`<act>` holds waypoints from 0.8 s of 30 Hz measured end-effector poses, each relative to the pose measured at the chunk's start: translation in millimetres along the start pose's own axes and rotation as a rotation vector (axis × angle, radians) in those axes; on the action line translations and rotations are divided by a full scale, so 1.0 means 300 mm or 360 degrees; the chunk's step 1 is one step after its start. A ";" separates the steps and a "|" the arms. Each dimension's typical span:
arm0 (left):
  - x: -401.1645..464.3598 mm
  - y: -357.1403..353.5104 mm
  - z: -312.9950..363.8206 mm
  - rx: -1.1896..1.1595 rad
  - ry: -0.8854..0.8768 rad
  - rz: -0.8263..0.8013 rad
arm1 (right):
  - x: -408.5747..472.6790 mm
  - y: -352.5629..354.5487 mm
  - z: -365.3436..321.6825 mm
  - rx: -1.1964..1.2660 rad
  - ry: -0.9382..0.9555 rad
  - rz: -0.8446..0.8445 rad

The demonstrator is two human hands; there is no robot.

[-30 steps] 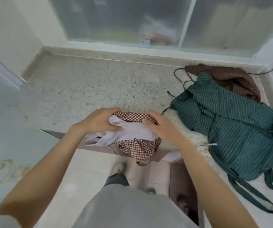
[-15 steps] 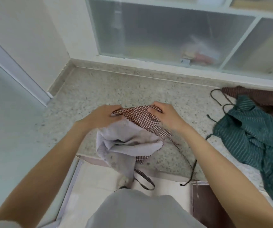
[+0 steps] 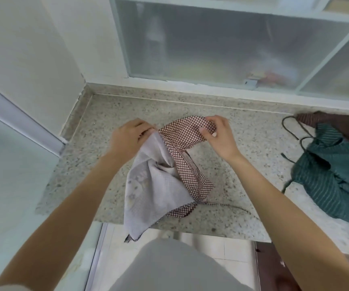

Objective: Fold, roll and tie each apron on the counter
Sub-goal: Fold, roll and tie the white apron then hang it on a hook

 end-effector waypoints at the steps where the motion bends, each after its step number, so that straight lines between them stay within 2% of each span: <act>1: 0.011 -0.001 -0.001 -0.0017 -0.0018 0.0034 | -0.015 -0.021 -0.012 -0.0015 0.0036 0.0001; 3: 0.034 -0.010 0.004 -0.0073 -0.0031 0.0052 | -0.054 -0.076 -0.050 -0.0065 0.0196 -0.0069; 5: 0.063 -0.017 0.022 -0.0145 0.0014 -0.0007 | -0.081 -0.157 -0.084 -0.0239 0.0303 -0.0306; 7: 0.090 -0.029 0.036 -0.0230 0.0123 -0.0101 | -0.082 -0.231 -0.088 -0.0346 0.0211 -0.0458; 10: 0.115 -0.037 0.023 -0.0315 0.0235 -0.0217 | -0.058 -0.230 -0.064 -0.0182 -0.0057 -0.0272; 11: 0.117 -0.038 0.009 -0.0310 0.0203 -0.0325 | -0.048 -0.208 -0.047 -0.0087 -0.0129 -0.0214; 13: 0.114 -0.050 -0.033 -0.0120 0.0098 -0.0717 | -0.027 -0.142 -0.009 0.0076 -0.0246 -0.0159; 15: 0.100 -0.073 -0.089 0.0053 0.0057 -0.1019 | -0.005 -0.061 0.026 0.0047 -0.0280 -0.0135; 17: 0.092 -0.095 -0.142 -0.0023 0.0069 -0.0978 | 0.019 0.011 0.062 -0.0092 -0.0283 -0.0184; 19: 0.093 -0.101 -0.165 -0.0304 0.0231 -0.0814 | 0.041 0.064 0.095 -0.0201 -0.0281 -0.0235; 21: 0.114 -0.101 -0.153 -0.0537 0.0406 -0.0717 | 0.066 0.101 0.120 -0.0213 -0.0255 -0.0188; 24: 0.171 -0.106 -0.121 -0.0554 0.0449 -0.0671 | 0.120 0.139 0.116 -0.0327 -0.0177 -0.0035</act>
Point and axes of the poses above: each hand's wrist, its own x-axis towards the middle knuckle, its own y-axis out of the back of the hand, z = x × y, the point moved 2 cm from there along x, towards the middle knuckle, and after that the axes turned 5 degrees about x, right-handed, at the moved point
